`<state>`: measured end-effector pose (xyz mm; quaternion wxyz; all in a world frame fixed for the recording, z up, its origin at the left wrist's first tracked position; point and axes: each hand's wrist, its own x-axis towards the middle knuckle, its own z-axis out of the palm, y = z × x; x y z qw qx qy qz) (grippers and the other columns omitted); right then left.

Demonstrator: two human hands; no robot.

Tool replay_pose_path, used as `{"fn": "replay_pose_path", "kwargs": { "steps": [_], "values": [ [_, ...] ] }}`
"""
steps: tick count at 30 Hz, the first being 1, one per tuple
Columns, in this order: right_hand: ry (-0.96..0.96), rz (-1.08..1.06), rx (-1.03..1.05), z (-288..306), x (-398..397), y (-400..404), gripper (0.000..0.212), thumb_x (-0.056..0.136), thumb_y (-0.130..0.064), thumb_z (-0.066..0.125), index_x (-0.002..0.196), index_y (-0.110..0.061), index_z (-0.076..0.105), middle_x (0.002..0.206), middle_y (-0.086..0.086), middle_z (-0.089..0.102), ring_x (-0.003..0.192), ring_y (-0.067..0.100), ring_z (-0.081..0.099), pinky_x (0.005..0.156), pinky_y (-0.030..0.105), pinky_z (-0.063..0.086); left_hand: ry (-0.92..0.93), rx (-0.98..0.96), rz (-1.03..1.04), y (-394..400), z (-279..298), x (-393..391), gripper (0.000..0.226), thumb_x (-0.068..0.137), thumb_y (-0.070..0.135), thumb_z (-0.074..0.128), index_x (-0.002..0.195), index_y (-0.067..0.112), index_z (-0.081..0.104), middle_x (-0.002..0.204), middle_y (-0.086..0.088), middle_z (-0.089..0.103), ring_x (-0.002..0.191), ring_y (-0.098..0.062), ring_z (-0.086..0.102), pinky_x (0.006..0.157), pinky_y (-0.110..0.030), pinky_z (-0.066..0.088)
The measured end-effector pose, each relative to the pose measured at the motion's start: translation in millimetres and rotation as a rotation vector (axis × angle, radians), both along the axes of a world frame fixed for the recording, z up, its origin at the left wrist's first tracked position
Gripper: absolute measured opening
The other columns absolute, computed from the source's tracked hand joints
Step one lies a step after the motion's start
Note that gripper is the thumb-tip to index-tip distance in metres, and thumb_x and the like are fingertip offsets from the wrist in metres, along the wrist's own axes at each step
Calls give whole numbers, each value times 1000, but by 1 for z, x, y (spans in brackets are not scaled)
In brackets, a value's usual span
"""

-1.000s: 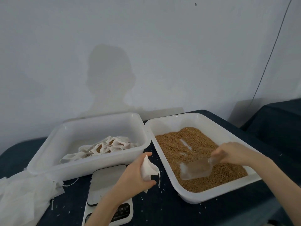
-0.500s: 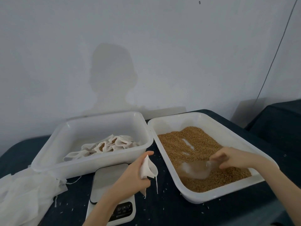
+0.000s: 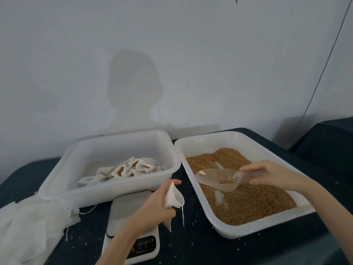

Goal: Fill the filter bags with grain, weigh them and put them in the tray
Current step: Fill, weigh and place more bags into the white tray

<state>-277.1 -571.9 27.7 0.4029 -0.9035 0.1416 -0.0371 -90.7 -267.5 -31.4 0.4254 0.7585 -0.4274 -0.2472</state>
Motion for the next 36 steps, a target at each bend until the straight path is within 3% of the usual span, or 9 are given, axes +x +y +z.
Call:
{"fn": "replay_pose_path", "kwargs": {
  "steps": [5, 11, 15, 19, 22, 28, 30, 33, 36],
  "values": [
    [-58, 91, -75, 16, 17, 26, 48, 82, -2, 70, 109, -42, 65, 109, -30, 66, 104, -9, 60, 81, 11, 51, 41, -16, -28, 2, 3, 2, 67, 64, 18, 57, 115, 59, 42, 99, 11, 54, 86, -1, 55, 70, -16, 45],
    [-97, 108, -383, 30, 26, 46, 47, 79, -18, 74, 96, -59, 58, 98, -37, 63, 99, -13, 55, 83, 13, 44, 70, -37, -59, 7, 4, 3, 67, 67, 14, 60, 109, 63, 42, 102, 23, 55, 95, 6, 55, 74, -13, 47],
    [-90, 123, -476, 33, 30, 57, 51, 80, -18, 74, 93, -62, 53, 95, -35, 64, 98, -16, 54, 84, 12, 44, 75, -26, -50, 8, 4, 2, 61, 66, 17, 58, 117, 46, 44, 99, 16, 53, 87, 11, 53, 69, -10, 45],
    [-96, 139, -618, 34, 33, 68, 50, 82, -23, 73, 90, -66, 48, 94, -33, 61, 92, -18, 54, 83, 9, 40, 53, -18, -46, 8, 4, 1, 53, 68, 19, 59, 114, 41, 45, 103, 12, 53, 85, 14, 52, 66, -8, 45],
    [-89, 120, -763, 35, 36, 75, 42, 84, -32, 70, 106, -60, 49, 97, -35, 56, 89, -19, 46, 97, 17, 31, 38, 0, -45, 8, 2, 2, 47, 72, 23, 62, 112, 41, 45, 107, 15, 53, 90, 10, 54, 69, -12, 47],
    [-155, 101, -914, 52, 47, 95, 38, 89, -31, 63, 122, -48, 57, 116, -27, 60, 110, -6, 47, 101, 19, 12, 25, 14, 4, 6, -4, 4, 45, 72, 41, 67, 111, 44, 45, 107, 19, 56, 94, 9, 56, 73, -16, 49],
    [-212, 122, -992, 64, 53, 103, 36, 90, -28, 62, 122, -44, 60, 119, -24, 61, 122, 1, 45, 112, 24, -1, 18, 1, 28, 4, -4, 3, 44, 71, 44, 68, 110, 44, 46, 105, 18, 59, 93, 11, 56, 71, -15, 50],
    [-235, 185, -1143, 82, 62, 117, 40, 92, -15, 59, 123, -40, 62, 122, -19, 60, 135, 7, 34, 110, 29, -26, 37, -54, 82, 0, -5, 0, 44, 66, 47, 68, 106, 42, 48, 97, 17, 62, 88, 8, 59, 68, -14, 51],
    [-332, 227, -1234, 94, 65, 130, 46, 82, 2, 58, 113, -29, 71, 112, -6, 66, 132, 18, 43, 114, 39, -17, 69, -120, 116, -2, -6, -1, 37, 68, 39, 70, 101, 40, 52, 90, 22, 62, 84, 6, 61, 66, -13, 51]
  ]
}}
